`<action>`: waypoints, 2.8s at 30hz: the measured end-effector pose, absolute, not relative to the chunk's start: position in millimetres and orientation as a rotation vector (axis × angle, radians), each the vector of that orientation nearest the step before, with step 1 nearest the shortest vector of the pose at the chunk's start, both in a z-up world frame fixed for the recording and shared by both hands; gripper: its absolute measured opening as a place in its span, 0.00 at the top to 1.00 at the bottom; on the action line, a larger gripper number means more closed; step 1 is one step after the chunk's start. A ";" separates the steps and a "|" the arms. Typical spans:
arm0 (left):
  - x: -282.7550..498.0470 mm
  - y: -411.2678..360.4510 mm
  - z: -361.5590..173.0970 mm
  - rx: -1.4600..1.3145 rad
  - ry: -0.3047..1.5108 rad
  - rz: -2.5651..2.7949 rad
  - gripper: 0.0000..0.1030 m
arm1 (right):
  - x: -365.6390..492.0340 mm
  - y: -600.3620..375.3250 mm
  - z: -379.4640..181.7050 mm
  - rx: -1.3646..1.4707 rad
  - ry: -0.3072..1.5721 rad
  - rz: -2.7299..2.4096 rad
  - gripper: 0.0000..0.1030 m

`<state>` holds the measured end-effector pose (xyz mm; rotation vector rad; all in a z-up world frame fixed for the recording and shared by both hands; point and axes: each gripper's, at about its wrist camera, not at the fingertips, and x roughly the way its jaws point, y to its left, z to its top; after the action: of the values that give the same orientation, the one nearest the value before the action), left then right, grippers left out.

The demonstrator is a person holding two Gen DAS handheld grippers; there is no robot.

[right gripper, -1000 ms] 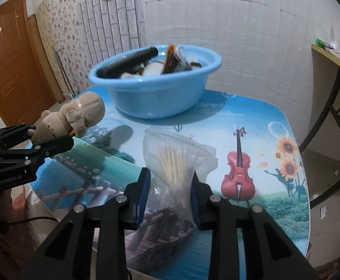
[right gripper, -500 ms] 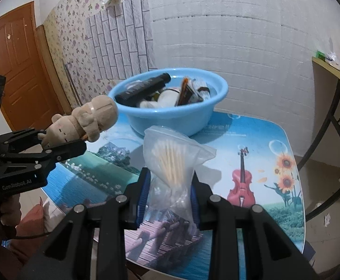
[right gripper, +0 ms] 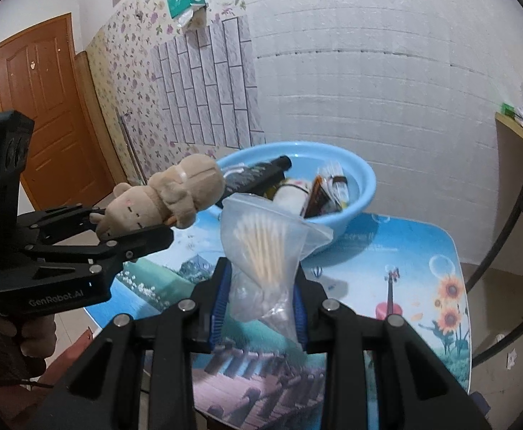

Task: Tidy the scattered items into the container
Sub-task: 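Lift the tan bear with left tool while right tool lifts the swab bag toward basin, then release the tan bear with left tool while right tool releases the swab bag into basin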

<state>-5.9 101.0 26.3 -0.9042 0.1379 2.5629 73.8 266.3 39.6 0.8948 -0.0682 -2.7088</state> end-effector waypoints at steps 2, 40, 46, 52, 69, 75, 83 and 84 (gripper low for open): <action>-10.2 101.5 28.9 -0.897 0.137 2.563 0.51 | 68.7 265.7 41.7 0.889 -0.073 -2.708 0.70; -160.6 132.0 11.8 -0.904 0.187 2.568 0.51 | -72.3 288.4 28.8 0.886 -0.100 -2.716 0.70; -190.7 131.5 5.0 -0.934 0.191 2.565 0.50 | -99.1 290.8 22.5 0.893 -0.107 -2.707 0.70; -211.1 126.3 -11.5 -0.976 0.178 2.569 0.50 | -116.7 291.2 15.3 0.909 -0.109 -2.705 0.70; -219.5 103.3 -19.6 -1.010 0.105 2.609 0.22 | -130.5 288.3 -7.2 1.028 -0.143 -2.672 0.64; -209.2 101.1 -14.6 -1.006 0.088 2.596 0.22 | -126.7 286.8 -4.2 1.044 -0.146 -2.670 0.63; -191.1 105.7 -3.1 -0.984 0.102 2.587 0.22 | -113.9 288.1 1.3 1.036 -0.125 -2.676 0.63; -189.0 105.9 -1.3 -0.979 0.104 2.587 0.22 | -110.7 288.7 2.4 1.034 -0.125 -2.677 0.63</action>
<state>-189.0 105.9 -1.3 -0.9792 0.1037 2.5873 -110.7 288.7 2.4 1.0337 -0.1253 -2.6770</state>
